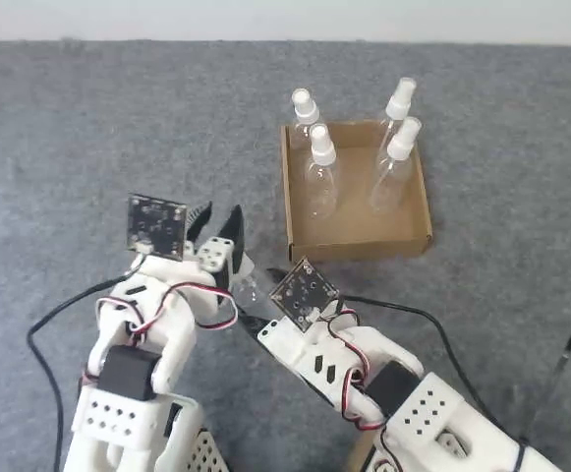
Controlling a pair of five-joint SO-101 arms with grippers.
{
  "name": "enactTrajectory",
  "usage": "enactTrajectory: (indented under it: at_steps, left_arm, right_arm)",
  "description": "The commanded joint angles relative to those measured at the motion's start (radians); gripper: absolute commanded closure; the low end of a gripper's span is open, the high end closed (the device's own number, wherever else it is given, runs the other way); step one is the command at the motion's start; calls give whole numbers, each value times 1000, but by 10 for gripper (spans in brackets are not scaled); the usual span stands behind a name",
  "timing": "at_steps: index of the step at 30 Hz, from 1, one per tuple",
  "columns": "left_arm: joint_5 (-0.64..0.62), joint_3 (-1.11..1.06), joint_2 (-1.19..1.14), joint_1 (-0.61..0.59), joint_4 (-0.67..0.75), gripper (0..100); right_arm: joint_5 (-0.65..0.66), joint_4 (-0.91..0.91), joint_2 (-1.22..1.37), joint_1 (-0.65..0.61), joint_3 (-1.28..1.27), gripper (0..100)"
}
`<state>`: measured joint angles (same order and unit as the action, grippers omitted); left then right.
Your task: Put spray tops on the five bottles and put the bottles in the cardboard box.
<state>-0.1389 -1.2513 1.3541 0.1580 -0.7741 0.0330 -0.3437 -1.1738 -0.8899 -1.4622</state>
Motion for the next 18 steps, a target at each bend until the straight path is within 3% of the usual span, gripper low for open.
enactTrajectory:
  at_steps: [1,15,18]
  left_arm:
    - [15,7,-6,49,-2,884]
    - [61,102,-5,66,-5,882]
    - [60,159,-5,74,-60,826]
  right_arm:
    - [-11,-8,-127,-4,75,991]
    - [-11,-104,-239,-4,60,989]
    - [-11,-104,-239,-4,60,989]
